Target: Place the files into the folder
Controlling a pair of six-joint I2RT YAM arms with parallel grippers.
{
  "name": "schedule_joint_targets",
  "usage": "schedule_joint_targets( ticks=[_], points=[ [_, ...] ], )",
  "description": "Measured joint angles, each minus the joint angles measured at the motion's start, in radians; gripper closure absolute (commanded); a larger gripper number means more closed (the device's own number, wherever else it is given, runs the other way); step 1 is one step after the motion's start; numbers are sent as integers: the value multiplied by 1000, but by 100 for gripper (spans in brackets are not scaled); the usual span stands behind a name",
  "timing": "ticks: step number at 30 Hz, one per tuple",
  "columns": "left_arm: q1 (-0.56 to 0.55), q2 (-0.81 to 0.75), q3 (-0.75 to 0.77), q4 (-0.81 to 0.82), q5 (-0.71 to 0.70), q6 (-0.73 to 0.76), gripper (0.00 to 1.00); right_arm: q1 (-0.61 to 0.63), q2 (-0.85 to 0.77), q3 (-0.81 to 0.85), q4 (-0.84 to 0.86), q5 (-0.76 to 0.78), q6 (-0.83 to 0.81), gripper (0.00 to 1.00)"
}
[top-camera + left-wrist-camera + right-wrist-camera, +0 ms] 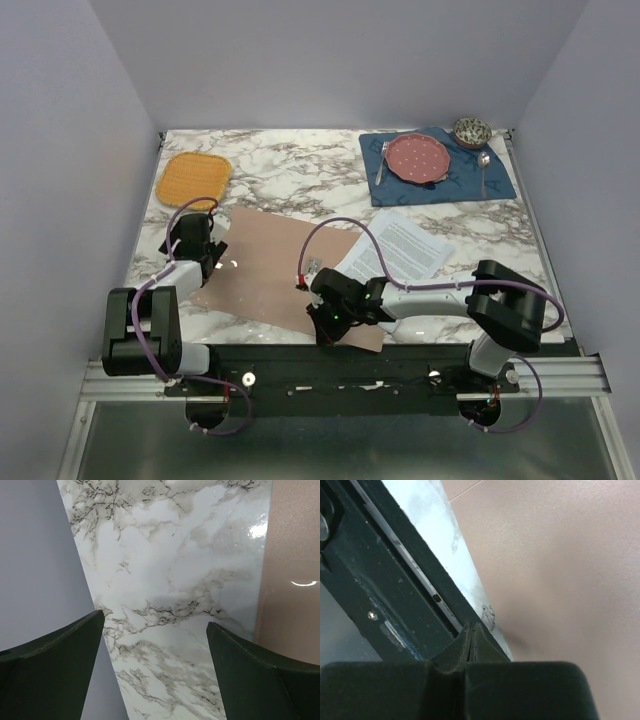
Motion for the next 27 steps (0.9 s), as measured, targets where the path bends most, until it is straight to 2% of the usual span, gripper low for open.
schedule_joint_targets(
  ticks=[13, 22, 27],
  points=[
    [-83, -90, -67, -35, -19, 24, 1, -10, -10, -36, 50, 130, 31, 99],
    [-161, -129, -99, -54, -45, 48, 1, -106, -102, -133, 70, 193, 34, 100],
    [-226, -169, -119, -86, -57, 50, 1, -120, -127, -154, 72, 213, 34, 98]
  ],
)
